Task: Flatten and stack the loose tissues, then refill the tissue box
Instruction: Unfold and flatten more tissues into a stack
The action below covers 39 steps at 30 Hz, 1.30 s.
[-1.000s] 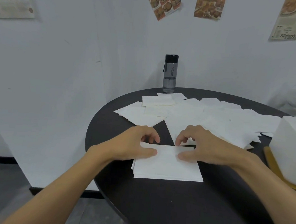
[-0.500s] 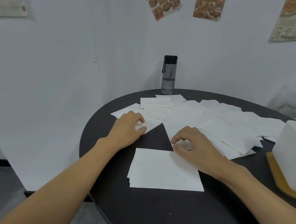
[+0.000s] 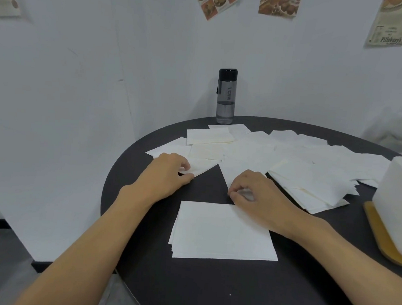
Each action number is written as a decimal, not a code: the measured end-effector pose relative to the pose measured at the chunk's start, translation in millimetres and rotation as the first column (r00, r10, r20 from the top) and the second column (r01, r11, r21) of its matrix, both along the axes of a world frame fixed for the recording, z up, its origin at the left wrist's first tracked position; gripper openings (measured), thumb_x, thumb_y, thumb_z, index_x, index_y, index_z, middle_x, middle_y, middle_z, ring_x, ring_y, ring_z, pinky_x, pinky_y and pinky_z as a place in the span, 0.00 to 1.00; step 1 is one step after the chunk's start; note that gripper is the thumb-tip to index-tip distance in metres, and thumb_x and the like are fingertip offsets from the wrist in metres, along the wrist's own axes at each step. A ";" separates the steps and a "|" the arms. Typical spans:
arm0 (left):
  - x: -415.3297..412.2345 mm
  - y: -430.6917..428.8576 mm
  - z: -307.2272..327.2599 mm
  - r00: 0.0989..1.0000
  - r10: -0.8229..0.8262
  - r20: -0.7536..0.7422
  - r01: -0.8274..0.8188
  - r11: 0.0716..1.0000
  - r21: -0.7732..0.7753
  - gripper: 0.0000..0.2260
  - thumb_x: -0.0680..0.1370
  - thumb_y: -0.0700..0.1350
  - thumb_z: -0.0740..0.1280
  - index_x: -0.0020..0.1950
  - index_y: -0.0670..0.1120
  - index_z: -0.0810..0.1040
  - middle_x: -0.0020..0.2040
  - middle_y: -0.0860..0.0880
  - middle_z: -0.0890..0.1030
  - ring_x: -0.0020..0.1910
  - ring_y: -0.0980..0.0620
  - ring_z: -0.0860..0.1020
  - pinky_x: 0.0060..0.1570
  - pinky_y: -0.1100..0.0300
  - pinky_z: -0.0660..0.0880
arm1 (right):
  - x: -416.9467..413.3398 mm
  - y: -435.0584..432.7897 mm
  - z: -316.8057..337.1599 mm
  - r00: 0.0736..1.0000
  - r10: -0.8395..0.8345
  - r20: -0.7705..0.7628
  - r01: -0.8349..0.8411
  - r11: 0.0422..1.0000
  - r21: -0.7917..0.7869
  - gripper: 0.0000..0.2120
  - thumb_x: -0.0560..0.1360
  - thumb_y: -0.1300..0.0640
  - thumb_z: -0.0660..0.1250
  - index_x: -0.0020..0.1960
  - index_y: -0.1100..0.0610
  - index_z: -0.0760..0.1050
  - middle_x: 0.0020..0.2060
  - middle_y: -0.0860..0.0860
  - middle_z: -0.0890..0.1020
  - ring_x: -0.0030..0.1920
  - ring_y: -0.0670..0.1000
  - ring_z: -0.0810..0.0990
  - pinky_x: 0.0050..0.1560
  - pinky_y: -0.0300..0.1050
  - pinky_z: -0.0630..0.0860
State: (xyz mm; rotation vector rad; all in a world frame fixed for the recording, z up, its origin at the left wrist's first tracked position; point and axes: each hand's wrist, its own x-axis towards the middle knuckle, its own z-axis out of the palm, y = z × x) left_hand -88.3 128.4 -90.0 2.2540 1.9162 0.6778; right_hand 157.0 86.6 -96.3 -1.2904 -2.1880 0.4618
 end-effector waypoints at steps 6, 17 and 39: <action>-4.4 -3.4 0.7 1.000 -0.010 0.029 0.010 1.000 0.026 0.11 0.80 0.49 0.69 0.59 0.47 0.83 0.58 0.50 0.84 0.57 0.52 0.80 0.60 0.54 0.76 | -0.1 1.5 -0.1 1.000 -0.005 0.007 0.005 1.000 -0.006 0.08 0.78 0.56 0.65 0.43 0.49 0.80 0.49 0.42 0.79 0.54 0.42 0.76 0.63 0.51 0.70; -9.5 0.0 -0.8 0.990 -0.083 0.115 0.078 0.996 0.051 0.13 0.82 0.45 0.65 0.41 0.48 0.65 0.38 0.52 0.72 0.41 0.53 0.67 0.49 0.53 0.72 | 0.8 4.0 -2.7 1.000 0.005 0.009 -0.005 1.000 -0.014 0.08 0.78 0.55 0.65 0.43 0.46 0.79 0.49 0.41 0.79 0.54 0.42 0.75 0.64 0.52 0.69; 40.9 -59.2 46.8 0.931 -0.323 0.172 0.188 0.825 0.533 0.08 0.82 0.48 0.63 0.52 0.50 0.82 0.46 0.57 0.83 0.44 0.57 0.75 0.46 0.59 0.73 | 2.7 -6.9 27.1 0.822 -0.088 -0.563 0.133 0.990 0.040 0.17 0.76 0.56 0.72 0.63 0.48 0.75 0.53 0.43 0.79 0.44 0.46 0.77 0.44 0.35 0.71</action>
